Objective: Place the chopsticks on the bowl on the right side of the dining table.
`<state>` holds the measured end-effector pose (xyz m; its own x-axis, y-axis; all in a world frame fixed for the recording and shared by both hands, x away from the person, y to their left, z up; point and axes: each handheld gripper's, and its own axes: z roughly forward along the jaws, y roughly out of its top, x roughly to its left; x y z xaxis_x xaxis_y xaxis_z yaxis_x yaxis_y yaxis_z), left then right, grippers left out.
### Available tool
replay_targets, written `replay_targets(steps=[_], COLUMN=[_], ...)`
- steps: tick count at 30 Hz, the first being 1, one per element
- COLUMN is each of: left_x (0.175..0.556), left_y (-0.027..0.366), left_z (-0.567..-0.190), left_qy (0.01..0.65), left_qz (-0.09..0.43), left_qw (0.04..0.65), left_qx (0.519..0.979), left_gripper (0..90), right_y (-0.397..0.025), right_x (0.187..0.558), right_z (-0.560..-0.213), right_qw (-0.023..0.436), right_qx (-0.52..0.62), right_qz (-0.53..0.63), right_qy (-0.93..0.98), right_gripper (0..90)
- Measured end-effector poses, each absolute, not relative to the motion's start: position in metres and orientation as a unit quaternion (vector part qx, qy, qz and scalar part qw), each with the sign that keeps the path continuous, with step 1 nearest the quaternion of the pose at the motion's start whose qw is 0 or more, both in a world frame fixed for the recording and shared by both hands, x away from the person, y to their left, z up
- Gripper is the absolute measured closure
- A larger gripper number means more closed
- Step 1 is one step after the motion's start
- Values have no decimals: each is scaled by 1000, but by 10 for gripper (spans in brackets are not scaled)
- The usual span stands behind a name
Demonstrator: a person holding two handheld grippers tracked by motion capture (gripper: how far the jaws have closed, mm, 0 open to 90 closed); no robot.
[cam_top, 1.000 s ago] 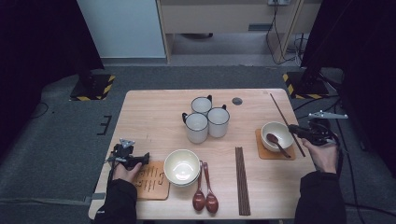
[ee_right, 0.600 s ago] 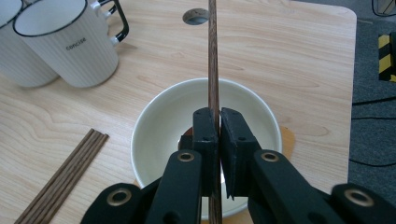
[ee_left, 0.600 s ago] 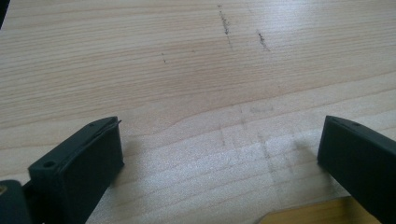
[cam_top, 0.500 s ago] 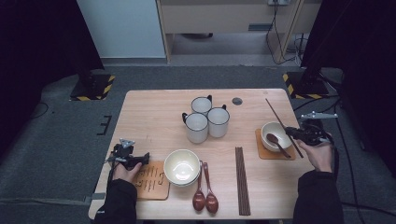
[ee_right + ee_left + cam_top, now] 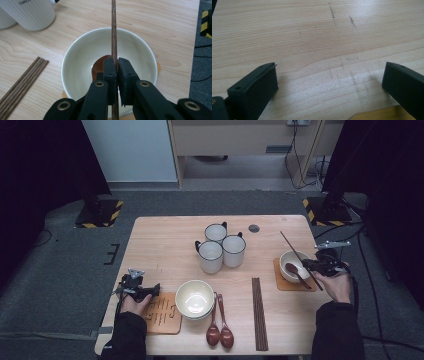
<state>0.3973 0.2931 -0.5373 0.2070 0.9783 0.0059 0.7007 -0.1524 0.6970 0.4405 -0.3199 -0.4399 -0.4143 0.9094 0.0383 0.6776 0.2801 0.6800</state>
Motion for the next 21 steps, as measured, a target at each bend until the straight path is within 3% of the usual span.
replay_targets(steps=[21], left_x=[397], left_y=[293], left_z=[-537], left_qy=[583], left_qz=[239], left_qw=[290], left_qx=[721], left_gripper=[0], right_y=[-313], right_x=[444], right_z=[-450], right_qw=[178], right_qx=[510], right_qz=[281], right_qy=[794], right_gripper=[850])
